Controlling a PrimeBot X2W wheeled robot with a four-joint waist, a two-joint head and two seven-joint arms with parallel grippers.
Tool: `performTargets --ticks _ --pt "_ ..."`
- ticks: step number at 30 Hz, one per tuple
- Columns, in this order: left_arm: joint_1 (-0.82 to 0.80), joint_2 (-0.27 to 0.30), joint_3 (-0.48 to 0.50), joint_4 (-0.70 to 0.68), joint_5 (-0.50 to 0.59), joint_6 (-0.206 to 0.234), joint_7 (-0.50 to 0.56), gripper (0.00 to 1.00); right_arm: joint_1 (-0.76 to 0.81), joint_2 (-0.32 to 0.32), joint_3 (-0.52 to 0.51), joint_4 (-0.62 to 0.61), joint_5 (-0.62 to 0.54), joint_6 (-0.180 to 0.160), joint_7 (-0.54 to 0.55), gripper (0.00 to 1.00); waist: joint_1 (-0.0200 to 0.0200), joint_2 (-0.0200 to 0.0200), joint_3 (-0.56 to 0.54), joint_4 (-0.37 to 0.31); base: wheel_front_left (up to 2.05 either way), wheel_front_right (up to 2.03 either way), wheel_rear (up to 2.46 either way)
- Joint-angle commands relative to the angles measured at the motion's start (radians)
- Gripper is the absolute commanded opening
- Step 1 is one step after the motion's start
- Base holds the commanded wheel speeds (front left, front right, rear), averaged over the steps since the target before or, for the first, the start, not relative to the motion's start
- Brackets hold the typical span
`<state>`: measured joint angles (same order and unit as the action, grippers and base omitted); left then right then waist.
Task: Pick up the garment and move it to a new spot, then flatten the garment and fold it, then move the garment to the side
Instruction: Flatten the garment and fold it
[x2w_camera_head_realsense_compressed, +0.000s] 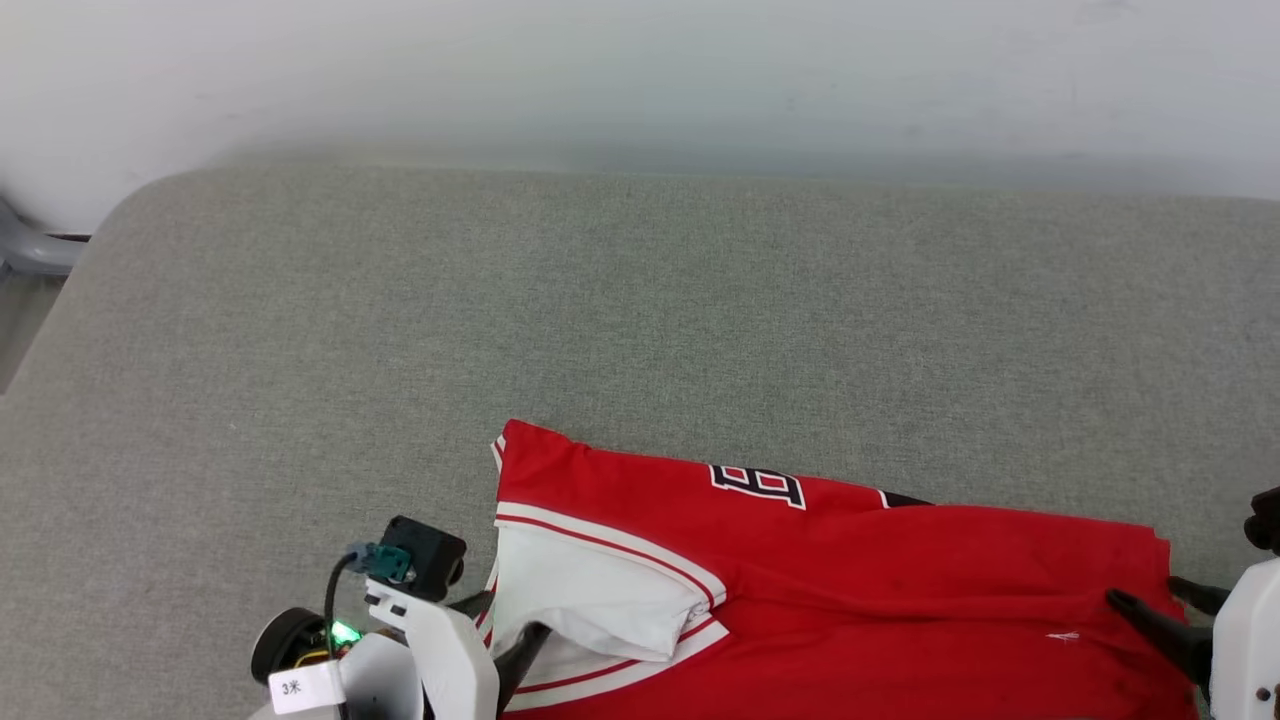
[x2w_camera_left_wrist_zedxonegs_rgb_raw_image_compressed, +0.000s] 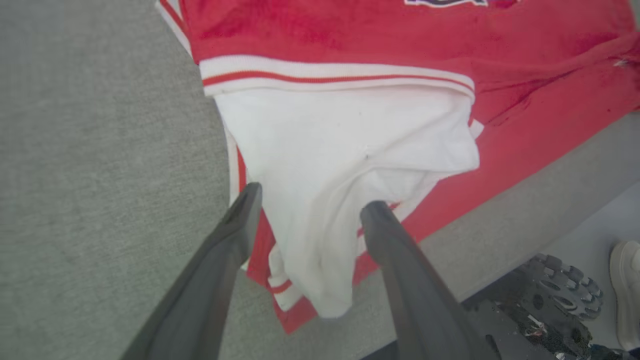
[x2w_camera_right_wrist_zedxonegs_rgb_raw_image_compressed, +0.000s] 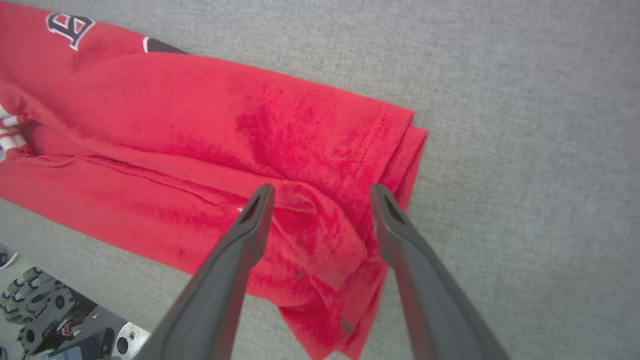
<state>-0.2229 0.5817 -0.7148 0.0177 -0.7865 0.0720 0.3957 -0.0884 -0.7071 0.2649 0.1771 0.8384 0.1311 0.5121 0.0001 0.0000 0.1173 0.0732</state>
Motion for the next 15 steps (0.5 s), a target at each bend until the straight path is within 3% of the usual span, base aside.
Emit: performTargets --ticks 1,5,9,15 --pt "0.009 -0.006 0.013 -0.008 -0.002 0.009 -0.022 1.0 -0.008 -0.005 -0.012 -0.012 0.011 -0.001 0.001 1.0 -0.0001 0.0 -0.01 -0.003 0.0 0.0 0.0" --pt "0.02 -0.032 0.069 -0.031 -0.02 0.03 -0.119 1.0 0.017 -0.006 -0.063 -0.049 0.015 -0.001 0.026 1.0 -0.0001 0.0 -0.025 -0.008 0.0 0.0 0.0" --pt "0.024 -0.08 0.133 -0.046 0.0 0.054 -0.289 1.0 0.043 0.024 -0.134 -0.079 -0.005 -0.001 0.062 1.0 -0.0001 0.0 -0.035 -0.009 0.0 0.0 0.0" --pt "0.023 -0.117 0.152 -0.002 0.145 0.076 -0.575 1.0 0.079 0.115 -0.267 -0.083 -0.062 -0.001 0.144 1.0 -0.0001 0.0 -0.032 -0.004 0.0 0.0 0.0"
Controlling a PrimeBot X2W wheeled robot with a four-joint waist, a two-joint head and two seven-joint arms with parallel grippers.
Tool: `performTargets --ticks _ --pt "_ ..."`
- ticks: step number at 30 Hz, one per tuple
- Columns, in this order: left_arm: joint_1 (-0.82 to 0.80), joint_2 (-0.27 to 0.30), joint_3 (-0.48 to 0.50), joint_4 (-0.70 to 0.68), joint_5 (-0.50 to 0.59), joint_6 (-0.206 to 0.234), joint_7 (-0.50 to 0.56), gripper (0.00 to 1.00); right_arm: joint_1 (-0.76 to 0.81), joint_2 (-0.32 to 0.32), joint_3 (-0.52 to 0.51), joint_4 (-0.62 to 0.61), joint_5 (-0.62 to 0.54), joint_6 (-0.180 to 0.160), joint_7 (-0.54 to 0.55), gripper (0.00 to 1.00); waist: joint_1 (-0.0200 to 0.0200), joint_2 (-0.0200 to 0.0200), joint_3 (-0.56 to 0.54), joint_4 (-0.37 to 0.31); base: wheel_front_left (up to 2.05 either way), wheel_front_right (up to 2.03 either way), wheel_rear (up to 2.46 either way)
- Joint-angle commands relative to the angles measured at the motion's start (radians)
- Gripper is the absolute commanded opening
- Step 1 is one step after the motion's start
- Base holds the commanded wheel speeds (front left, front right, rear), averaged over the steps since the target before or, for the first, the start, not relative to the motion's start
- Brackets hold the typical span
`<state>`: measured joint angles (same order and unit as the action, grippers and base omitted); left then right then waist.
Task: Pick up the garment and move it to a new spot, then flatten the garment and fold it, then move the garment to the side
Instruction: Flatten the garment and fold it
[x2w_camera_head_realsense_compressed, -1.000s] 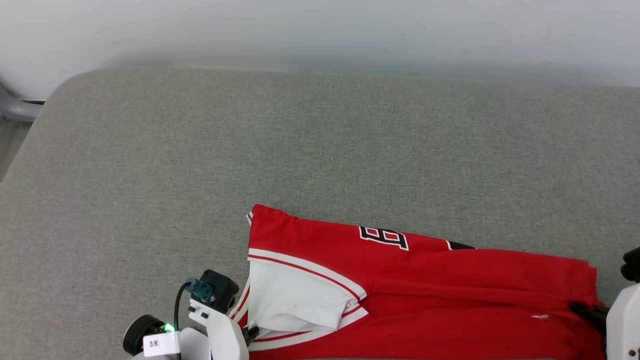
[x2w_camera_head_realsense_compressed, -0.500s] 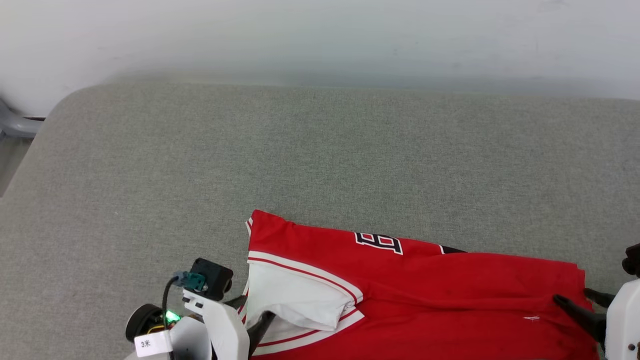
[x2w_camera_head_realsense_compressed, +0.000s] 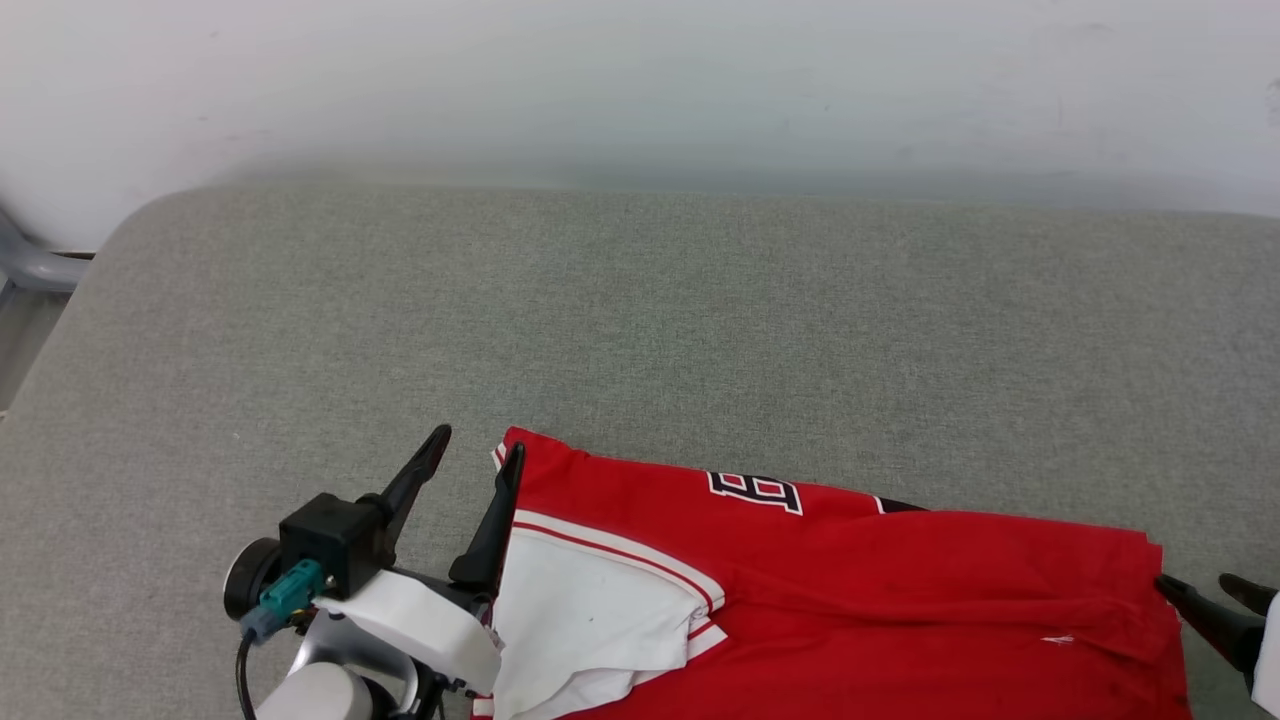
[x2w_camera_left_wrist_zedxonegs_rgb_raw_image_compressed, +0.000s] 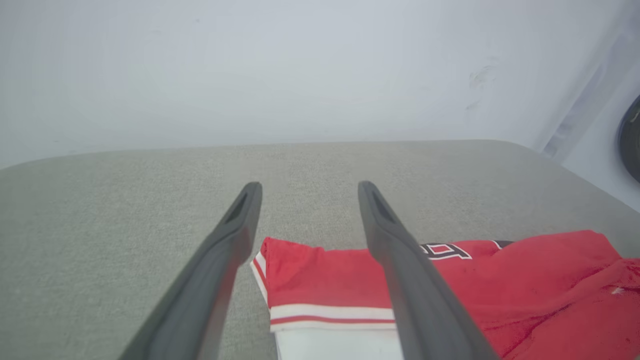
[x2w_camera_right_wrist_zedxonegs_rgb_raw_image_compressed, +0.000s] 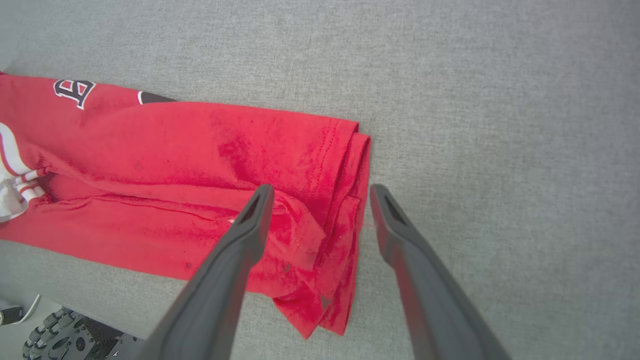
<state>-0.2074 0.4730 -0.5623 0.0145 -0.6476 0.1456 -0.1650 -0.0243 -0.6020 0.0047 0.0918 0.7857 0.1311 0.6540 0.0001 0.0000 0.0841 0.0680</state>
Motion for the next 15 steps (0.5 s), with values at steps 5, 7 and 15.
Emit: performTargets --ticks 5,7,15 --pt "0.003 -0.063 0.072 -0.002 0.145 0.03 -0.1 1.0 0.012 0.127 -0.144 0.025 -0.069 -0.001 0.049 1.0 -0.0001 0.0 0.021 0.015 0.0 0.0 0.0" --pt "0.019 -0.092 0.133 -0.049 0.238 0.029 -0.101 1.0 0.008 0.168 -0.191 0.031 -0.085 -0.001 0.072 1.0 -0.0001 0.0 0.031 0.021 0.0 0.0 0.0" --pt "0.109 -0.196 0.3 -0.17 0.502 -0.03 -0.1 1.0 -0.016 0.259 -0.299 0.072 -0.173 -0.001 0.124 1.0 -0.0001 0.0 0.061 0.042 0.0 0.0 0.0"
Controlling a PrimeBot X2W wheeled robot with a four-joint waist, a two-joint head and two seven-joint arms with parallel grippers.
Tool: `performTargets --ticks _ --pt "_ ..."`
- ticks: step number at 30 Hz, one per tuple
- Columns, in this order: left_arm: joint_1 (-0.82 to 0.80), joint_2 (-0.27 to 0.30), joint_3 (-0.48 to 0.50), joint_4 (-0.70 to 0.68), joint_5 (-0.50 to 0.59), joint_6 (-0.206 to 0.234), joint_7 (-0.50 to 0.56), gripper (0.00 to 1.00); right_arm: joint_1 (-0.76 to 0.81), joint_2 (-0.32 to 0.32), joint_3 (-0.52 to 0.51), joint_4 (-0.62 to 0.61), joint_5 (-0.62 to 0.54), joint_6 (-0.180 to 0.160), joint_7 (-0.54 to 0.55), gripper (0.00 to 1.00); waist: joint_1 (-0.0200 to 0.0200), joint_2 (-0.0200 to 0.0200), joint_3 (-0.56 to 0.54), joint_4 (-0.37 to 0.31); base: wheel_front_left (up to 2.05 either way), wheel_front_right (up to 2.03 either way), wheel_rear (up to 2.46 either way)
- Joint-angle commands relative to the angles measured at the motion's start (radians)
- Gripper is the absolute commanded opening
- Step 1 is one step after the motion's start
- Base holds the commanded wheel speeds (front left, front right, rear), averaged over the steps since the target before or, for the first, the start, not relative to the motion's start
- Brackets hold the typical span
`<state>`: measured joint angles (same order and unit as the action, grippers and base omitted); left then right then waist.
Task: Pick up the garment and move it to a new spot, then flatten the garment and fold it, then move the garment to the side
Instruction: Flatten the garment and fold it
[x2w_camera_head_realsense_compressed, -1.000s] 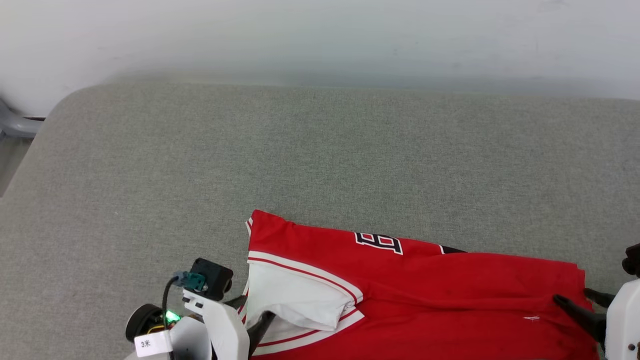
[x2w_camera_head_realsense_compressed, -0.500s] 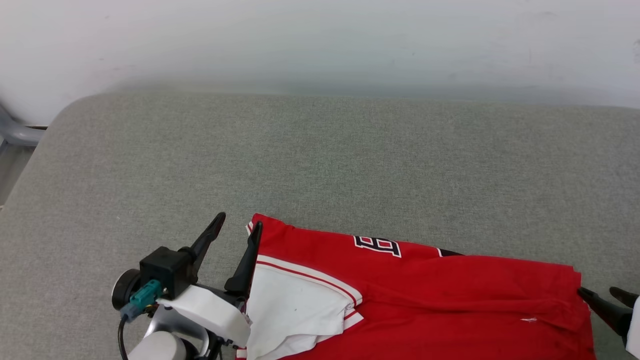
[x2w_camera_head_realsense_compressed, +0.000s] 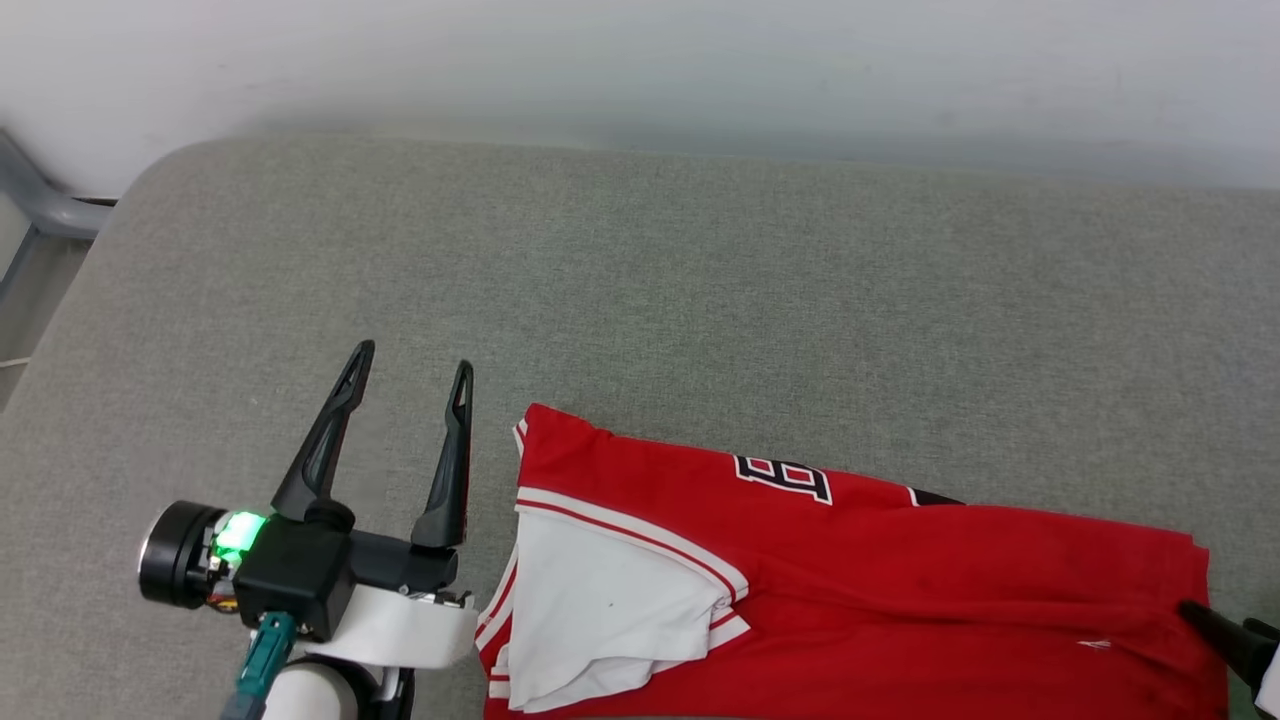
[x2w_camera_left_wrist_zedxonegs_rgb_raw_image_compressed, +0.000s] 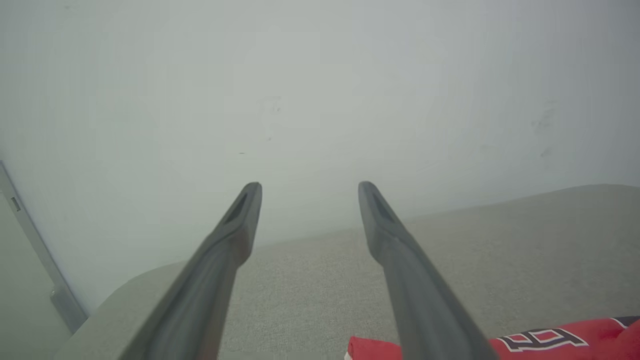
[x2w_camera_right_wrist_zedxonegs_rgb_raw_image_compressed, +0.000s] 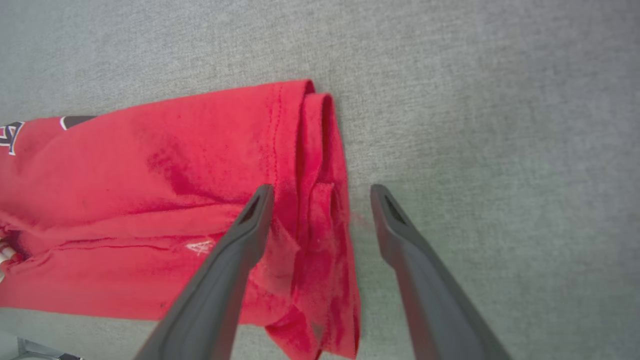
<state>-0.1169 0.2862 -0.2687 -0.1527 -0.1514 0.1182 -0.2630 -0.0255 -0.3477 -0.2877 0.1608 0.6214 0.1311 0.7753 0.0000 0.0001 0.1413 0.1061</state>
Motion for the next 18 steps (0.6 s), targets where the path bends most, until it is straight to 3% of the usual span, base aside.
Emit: performTargets --ticks 1,10,18 --pt "0.025 -0.021 0.02 -0.008 0.019 -0.011 -0.002 1.0 -0.019 0.012 -0.017 0.01 -0.015 -0.001 0.006 1.0 0.0 -0.0001 0.007 0.007 0.0 0.0 0.0" --pt "0.045 -0.09 0.079 -0.02 0.089 -0.089 -0.002 1.0 -0.047 0.038 -0.075 0.093 -0.032 -0.001 0.025 1.0 0.0 -0.0001 0.036 0.032 0.0 0.0 0.0" --pt "0.024 -0.124 0.116 -0.026 0.115 -0.132 -0.002 1.0 -0.065 0.062 -0.011 0.152 -0.003 0.0 0.053 1.0 0.0 -0.0001 0.059 0.041 0.0 0.0 0.0"
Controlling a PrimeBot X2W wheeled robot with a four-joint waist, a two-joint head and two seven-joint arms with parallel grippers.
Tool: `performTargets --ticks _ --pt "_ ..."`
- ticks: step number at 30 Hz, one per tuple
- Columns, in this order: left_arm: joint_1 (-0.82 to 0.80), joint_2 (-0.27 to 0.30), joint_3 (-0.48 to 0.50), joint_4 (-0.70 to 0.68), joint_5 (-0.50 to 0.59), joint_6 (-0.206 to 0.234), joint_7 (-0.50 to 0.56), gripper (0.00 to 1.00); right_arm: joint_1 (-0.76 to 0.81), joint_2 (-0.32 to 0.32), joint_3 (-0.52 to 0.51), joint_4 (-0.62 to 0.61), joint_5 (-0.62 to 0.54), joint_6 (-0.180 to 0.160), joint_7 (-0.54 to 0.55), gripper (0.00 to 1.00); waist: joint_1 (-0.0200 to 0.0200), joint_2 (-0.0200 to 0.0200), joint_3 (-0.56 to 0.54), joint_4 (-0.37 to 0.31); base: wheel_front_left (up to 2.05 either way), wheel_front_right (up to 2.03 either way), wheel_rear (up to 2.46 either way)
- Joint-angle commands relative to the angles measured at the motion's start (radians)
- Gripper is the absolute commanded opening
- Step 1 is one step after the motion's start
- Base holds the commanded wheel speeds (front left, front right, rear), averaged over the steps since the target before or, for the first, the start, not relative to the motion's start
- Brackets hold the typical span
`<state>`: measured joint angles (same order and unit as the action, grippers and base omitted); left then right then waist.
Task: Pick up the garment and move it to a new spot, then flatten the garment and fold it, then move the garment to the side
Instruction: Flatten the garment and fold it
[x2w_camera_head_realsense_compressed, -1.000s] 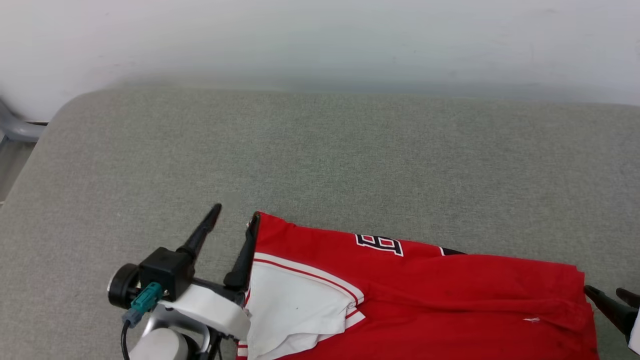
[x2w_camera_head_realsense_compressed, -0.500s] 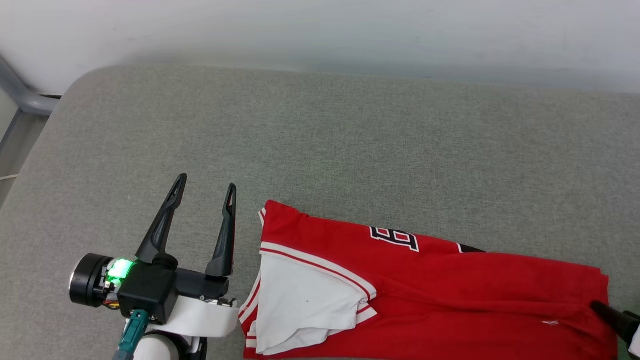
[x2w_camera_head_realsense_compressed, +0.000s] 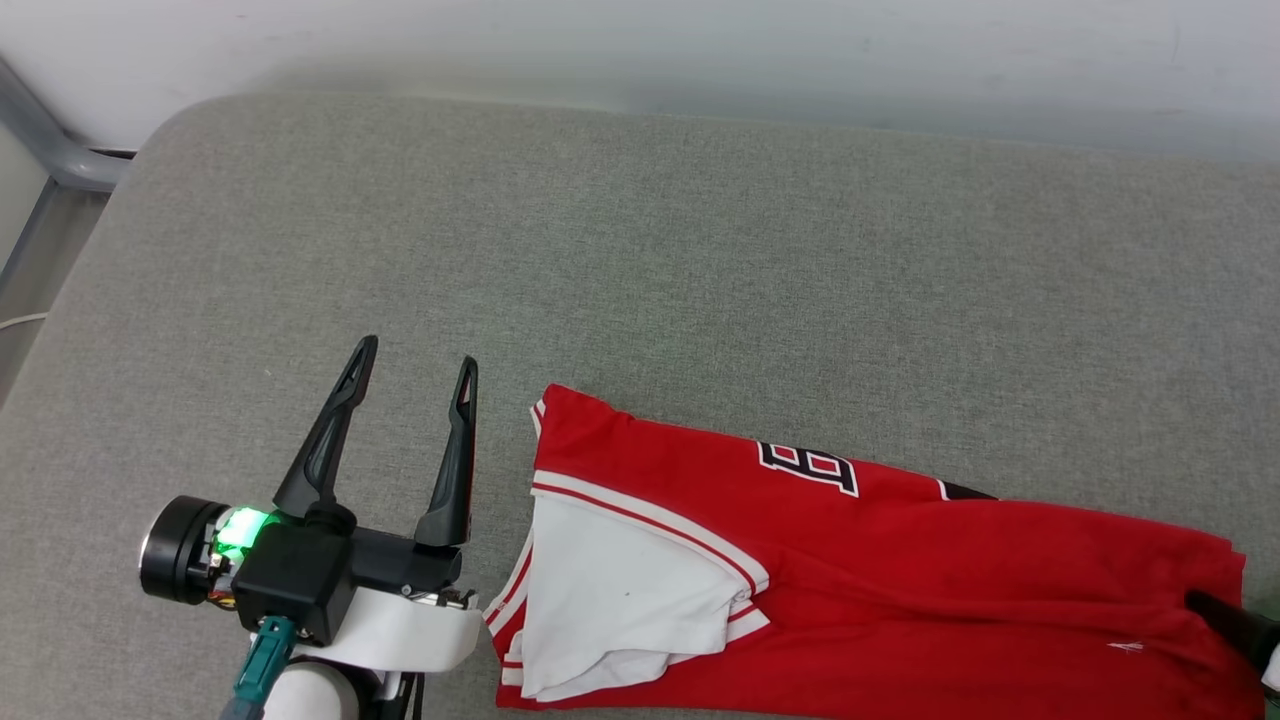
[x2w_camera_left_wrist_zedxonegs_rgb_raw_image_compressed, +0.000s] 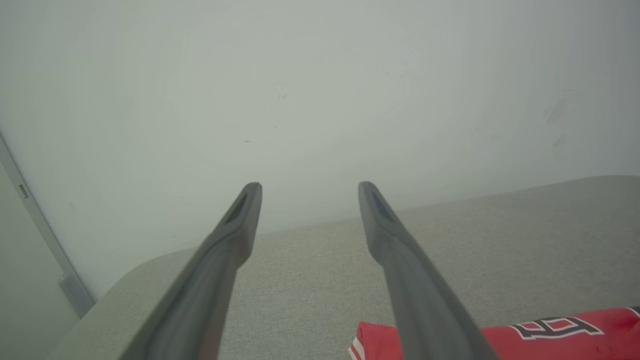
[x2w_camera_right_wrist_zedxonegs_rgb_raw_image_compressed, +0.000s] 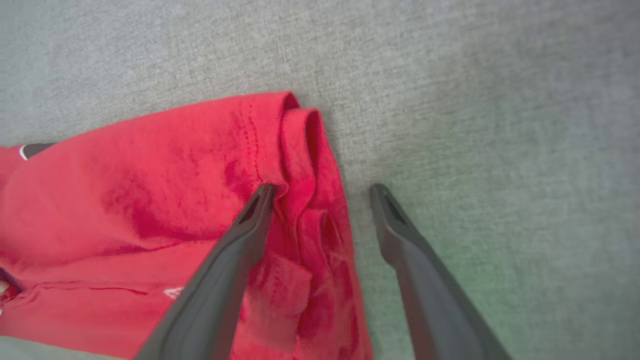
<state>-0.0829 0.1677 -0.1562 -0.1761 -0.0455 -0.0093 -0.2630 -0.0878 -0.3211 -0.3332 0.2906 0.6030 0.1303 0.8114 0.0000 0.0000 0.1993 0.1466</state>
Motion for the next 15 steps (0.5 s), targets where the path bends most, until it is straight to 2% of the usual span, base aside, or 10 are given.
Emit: performTargets --ticks 1,13,14,15 --pt "-0.01 -0.008 0.007 -0.003 0.009 -0.008 -0.002 1.0 -0.003 0.041 0.046 0.025 0.022 0.002 0.022 1.0 0.0 0.0 0.001 0.0 0.0 0.0 0.0" --pt "0.011 -0.033 0.036 0.007 0.024 -0.042 -0.002 1.0 0.004 0.065 0.137 0.024 0.072 0.002 0.012 1.0 0.0 0.0 -0.02 -0.008 0.0 0.0 0.0" --pt "0.012 -0.034 0.037 0.008 0.025 -0.043 -0.002 1.0 0.001 0.066 0.143 0.029 0.072 0.002 0.008 0.49 0.0 0.0 -0.02 -0.009 0.0 0.0 0.0" --pt "0.012 -0.035 0.039 0.008 0.025 -0.045 -0.002 1.0 -0.001 0.066 0.146 0.035 0.07 0.002 0.001 0.23 0.0 0.0 -0.019 -0.009 0.0 0.0 0.0"
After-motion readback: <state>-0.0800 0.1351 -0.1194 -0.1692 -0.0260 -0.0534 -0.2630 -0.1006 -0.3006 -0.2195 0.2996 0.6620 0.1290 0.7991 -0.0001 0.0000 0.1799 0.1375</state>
